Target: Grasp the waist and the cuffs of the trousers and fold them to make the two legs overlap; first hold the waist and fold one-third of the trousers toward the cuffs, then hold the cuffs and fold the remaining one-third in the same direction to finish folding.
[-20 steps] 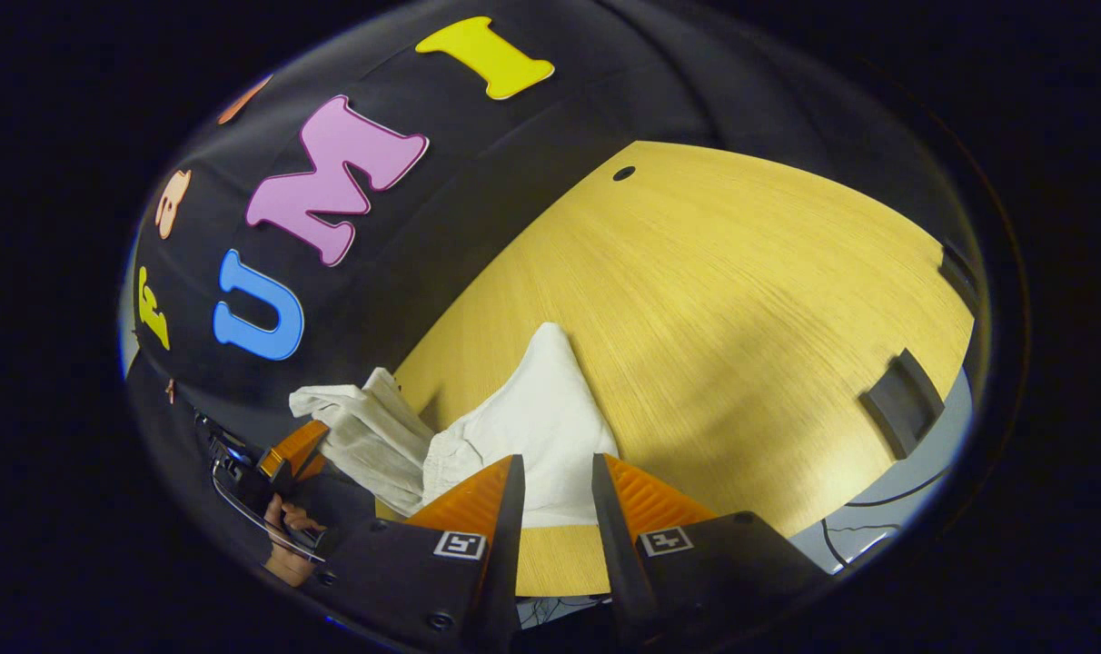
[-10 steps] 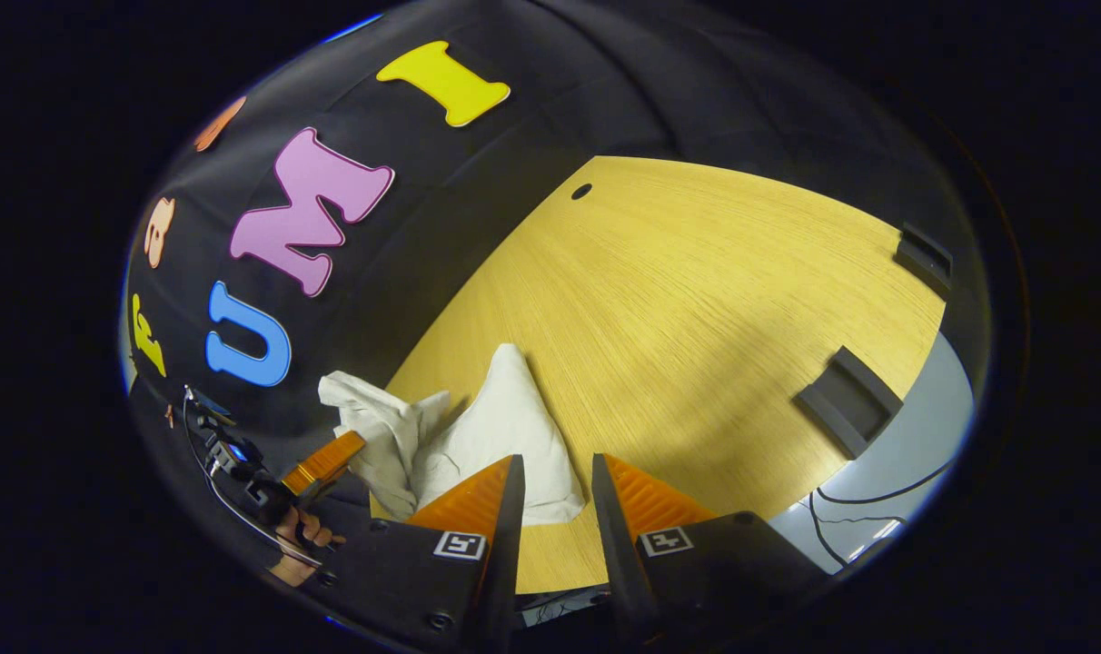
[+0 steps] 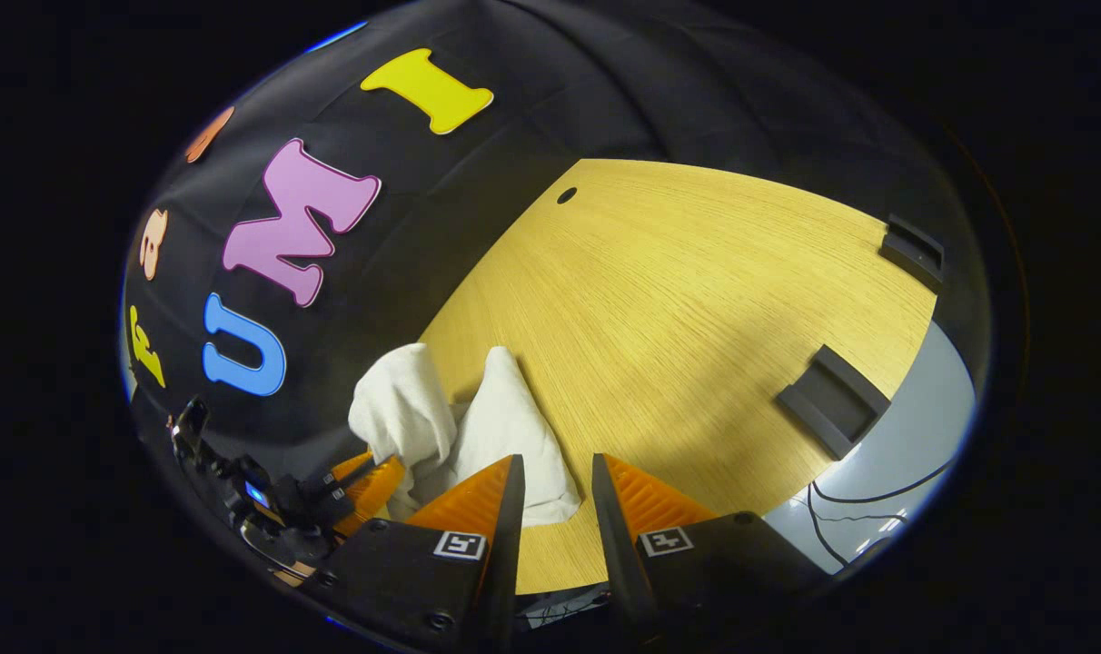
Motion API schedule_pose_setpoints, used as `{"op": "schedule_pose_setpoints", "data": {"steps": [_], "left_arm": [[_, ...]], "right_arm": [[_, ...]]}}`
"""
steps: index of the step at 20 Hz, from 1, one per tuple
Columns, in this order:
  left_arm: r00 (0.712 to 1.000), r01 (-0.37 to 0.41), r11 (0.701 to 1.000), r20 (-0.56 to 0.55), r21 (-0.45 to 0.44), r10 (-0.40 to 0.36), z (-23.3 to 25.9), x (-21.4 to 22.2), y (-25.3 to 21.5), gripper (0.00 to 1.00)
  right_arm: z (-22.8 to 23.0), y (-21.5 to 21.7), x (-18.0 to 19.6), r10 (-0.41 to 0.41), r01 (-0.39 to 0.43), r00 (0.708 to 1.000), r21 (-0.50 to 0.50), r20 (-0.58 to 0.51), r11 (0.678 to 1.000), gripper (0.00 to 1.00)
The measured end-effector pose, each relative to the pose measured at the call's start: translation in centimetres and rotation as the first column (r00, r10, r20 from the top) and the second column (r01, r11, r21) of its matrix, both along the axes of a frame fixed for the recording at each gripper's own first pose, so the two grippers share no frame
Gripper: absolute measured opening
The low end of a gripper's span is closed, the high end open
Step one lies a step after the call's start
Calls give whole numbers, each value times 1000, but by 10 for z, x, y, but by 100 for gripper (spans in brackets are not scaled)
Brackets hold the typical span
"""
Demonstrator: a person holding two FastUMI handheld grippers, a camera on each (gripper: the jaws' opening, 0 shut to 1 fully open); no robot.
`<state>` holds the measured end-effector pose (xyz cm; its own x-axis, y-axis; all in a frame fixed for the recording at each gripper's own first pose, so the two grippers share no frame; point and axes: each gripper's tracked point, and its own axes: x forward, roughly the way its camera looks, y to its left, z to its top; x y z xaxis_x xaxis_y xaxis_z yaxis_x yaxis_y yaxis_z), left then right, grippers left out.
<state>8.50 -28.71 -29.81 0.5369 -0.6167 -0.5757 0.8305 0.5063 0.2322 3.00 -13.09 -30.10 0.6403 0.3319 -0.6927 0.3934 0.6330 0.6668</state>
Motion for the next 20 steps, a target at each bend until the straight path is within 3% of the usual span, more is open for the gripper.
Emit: {"op": "schedule_pose_setpoints", "data": {"steps": [2,3,4,5,7,11,13,16,20], "left_arm": [[997,77,997,0,28,-77,-7,-13,-2,21],[995,99,995,-18,30,-98,-9,-23,-4,28],[994,106,994,-42,24,-105,-11,-29,-6,29],[992,105,994,-68,15,-103,-14,-32,-9,43],[990,87,996,-111,-14,-88,-17,-41,-12,54],[974,70,991,-206,-115,-92,-8,-61,-19,63],[965,33,986,-253,-161,-74,-1,-67,-17,64],[943,-88,971,-332,-224,9,13,-62,-5,64],[897,-287,909,-418,-302,144,37,-39,30,67]], "right_arm": [[-3,-4,-4,-14,14,1000,0,-9,1000,47],[-4,-5,-5,-19,19,1000,0,-13,1000,47],[-4,-6,-7,-22,22,1000,0,-16,1000,47],[-4,-7,-8,-24,24,1000,-1,-18,1000,46],[-4,-7,-8,-26,26,999,0,-18,1000,47],[6,2,-2,-30,30,1000,24,2,999,47],[11,9,3,-14,13,1000,28,16,1000,47],[24,26,11,10,-12,999,52,42,999,46],[51,49,26,32,-40,995,89,94,995,46]]}}
